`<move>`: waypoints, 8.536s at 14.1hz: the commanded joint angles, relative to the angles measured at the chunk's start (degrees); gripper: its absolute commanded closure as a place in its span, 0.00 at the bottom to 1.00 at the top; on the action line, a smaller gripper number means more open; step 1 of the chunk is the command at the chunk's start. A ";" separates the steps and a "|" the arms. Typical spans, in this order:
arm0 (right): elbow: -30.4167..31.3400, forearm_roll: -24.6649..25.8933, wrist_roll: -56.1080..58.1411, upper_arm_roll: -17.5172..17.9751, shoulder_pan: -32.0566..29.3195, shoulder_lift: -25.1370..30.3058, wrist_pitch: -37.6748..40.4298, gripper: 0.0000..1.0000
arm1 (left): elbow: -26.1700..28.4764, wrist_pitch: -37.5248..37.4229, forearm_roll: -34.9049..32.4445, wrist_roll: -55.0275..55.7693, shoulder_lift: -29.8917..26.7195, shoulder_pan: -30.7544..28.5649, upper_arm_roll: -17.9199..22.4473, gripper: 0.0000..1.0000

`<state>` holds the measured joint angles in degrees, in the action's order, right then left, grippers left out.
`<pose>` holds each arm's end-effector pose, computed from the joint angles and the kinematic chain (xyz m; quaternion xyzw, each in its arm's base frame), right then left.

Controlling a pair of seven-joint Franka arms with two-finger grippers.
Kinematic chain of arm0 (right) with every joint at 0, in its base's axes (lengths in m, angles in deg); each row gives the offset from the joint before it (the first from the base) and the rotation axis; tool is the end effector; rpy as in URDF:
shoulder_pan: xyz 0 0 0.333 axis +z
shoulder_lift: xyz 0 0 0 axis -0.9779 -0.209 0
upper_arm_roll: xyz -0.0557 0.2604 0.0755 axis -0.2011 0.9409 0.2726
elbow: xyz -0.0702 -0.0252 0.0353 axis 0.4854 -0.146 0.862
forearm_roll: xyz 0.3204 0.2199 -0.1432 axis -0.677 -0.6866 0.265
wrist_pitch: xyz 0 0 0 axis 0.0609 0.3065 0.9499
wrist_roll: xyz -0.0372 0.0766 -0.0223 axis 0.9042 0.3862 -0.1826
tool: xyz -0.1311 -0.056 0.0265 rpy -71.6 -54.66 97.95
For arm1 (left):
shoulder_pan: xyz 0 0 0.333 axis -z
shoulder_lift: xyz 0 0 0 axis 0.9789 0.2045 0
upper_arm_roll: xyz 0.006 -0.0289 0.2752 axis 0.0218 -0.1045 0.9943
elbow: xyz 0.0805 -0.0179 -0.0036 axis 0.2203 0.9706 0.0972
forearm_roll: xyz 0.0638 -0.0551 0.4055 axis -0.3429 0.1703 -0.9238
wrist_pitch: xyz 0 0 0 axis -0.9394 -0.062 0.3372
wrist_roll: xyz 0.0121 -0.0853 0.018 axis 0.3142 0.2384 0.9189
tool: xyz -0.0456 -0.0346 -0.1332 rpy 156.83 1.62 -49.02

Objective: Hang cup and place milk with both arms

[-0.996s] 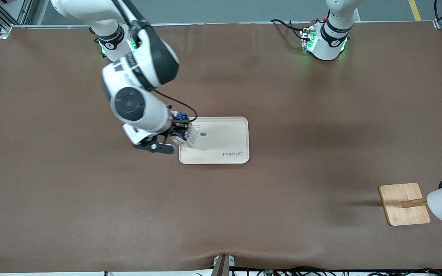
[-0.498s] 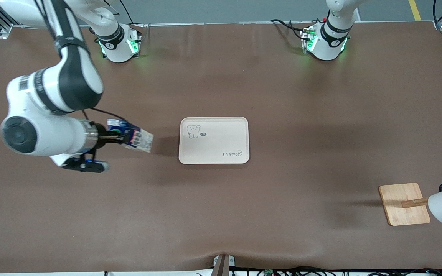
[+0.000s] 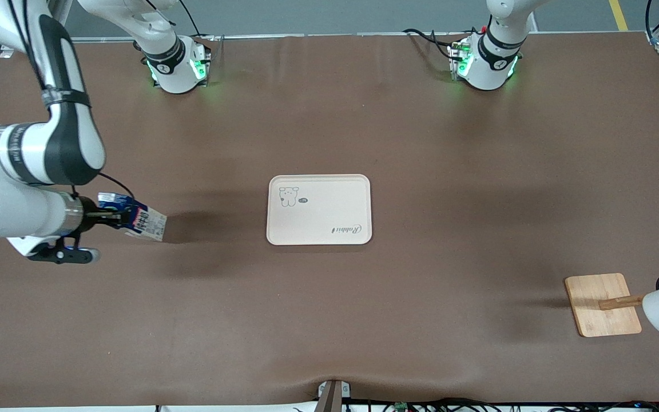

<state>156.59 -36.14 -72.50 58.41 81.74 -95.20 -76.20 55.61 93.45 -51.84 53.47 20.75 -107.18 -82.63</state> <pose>0.6284 -0.0132 0.3131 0.9909 -0.0233 -0.1309 0.0198 0.7203 0.1523 0.4490 0.5349 0.7909 -0.0559 0.2920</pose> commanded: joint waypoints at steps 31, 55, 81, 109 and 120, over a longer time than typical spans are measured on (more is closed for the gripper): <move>-11.49 -1.18 8.60 2.15 -5.40 1.51 -0.46 0.00 | -3.19 -1.33 -7.36 -6.82 0.11 3.39 -2.94 0.00; 9.17 0.94 7.64 2.06 -3.64 32.81 5.44 0.00 | -2.32 -36.94 -34.36 -35.53 -9.83 3.23 -27.11 0.00; 0.09 0.94 8.34 2.24 -3.63 27.43 6.41 0.00 | 1.36 -37.74 -33.40 -62.70 -19.75 16.40 -6.57 0.00; 0.18 0.94 7.99 2.15 -3.90 27.43 8.43 0.00 | 11.13 -30.08 -26.36 -75.72 -27.23 31.26 16.13 0.00; 0.18 0.94 7.90 2.06 -3.98 27.43 9.14 0.00 | 11.13 -30.78 -26.36 -75.81 -27.14 31.09 16.13 0.00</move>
<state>158.16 -35.34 -64.03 60.09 78.45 -67.15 -68.12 66.67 63.19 -78.07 -21.74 -6.08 -76.22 -66.81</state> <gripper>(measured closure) 0.000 0.000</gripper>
